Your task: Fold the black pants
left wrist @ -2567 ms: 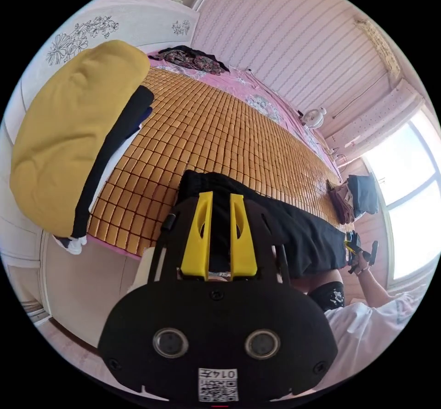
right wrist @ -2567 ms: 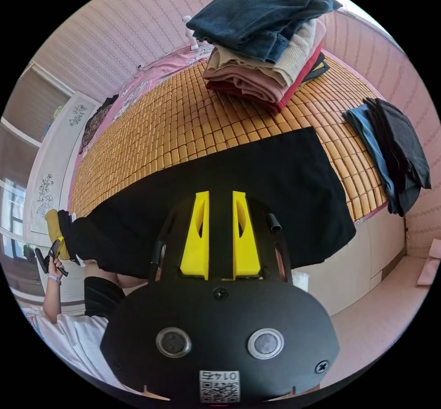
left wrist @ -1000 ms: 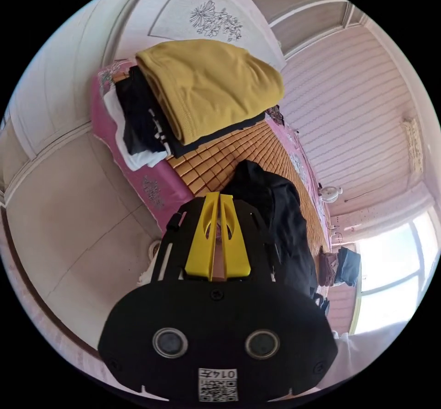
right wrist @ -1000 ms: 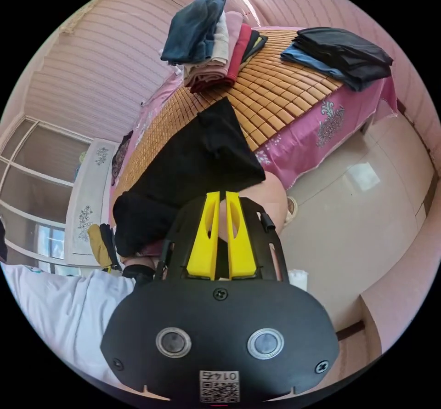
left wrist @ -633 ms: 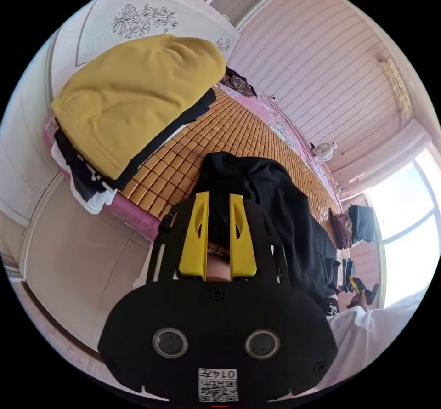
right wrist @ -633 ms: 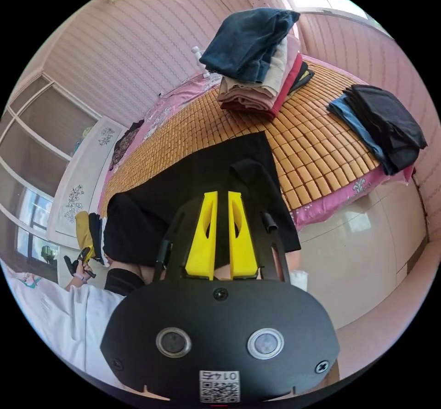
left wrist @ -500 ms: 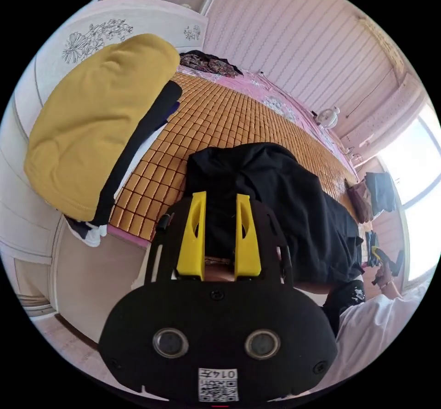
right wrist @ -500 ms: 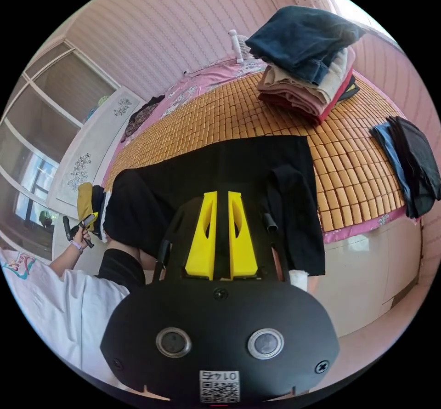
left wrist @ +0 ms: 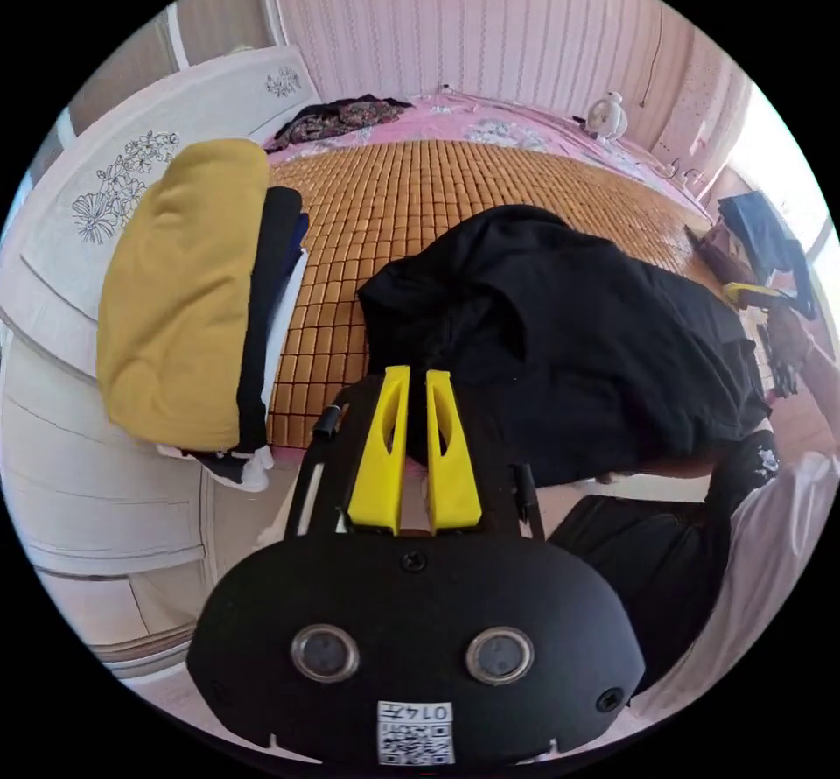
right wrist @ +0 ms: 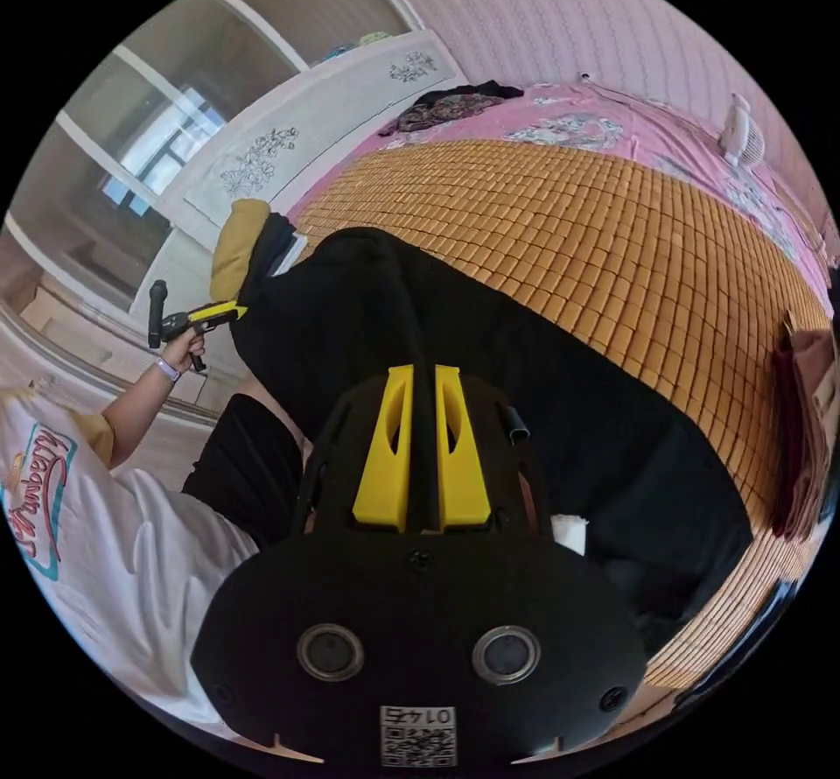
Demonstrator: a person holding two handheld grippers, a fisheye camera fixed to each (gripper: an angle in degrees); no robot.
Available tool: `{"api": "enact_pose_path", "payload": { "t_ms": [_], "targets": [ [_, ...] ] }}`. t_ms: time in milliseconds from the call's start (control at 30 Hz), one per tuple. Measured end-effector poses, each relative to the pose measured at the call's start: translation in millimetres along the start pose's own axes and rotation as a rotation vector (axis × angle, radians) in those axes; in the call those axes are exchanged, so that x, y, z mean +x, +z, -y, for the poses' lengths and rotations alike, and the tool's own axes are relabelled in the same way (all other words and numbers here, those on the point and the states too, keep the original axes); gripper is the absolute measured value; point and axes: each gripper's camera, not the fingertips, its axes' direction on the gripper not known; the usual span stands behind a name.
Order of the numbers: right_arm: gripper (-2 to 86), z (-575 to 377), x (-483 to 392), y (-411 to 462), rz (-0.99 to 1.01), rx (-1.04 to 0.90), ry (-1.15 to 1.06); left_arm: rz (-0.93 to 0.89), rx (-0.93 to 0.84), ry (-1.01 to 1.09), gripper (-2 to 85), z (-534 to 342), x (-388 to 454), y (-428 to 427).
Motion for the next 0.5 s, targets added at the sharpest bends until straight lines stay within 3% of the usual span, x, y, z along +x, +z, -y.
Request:
{"api": "enact_pose_path", "payload": {
  "t_ms": [100,200,367,500],
  "targets": [
    [5.0,71,-47,34,0.016,-0.037,-0.180,-0.157,0.175,-0.062,3.8,-59,-18,-36],
    [7.5,143,-111,78,0.025,-0.074,-0.382,-0.243,0.188,-0.154,3.8,-111,-29,-43],
    [11.1,239,-249,195,-0.010,-0.253,-0.726,-0.252,0.174,-0.170,4.1,-159,-16,-43],
    [11.7,248,-336,275,0.043,-0.412,-0.869,-0.256,0.196,-0.177,4.1,-178,-6,-46]
  ]
}}
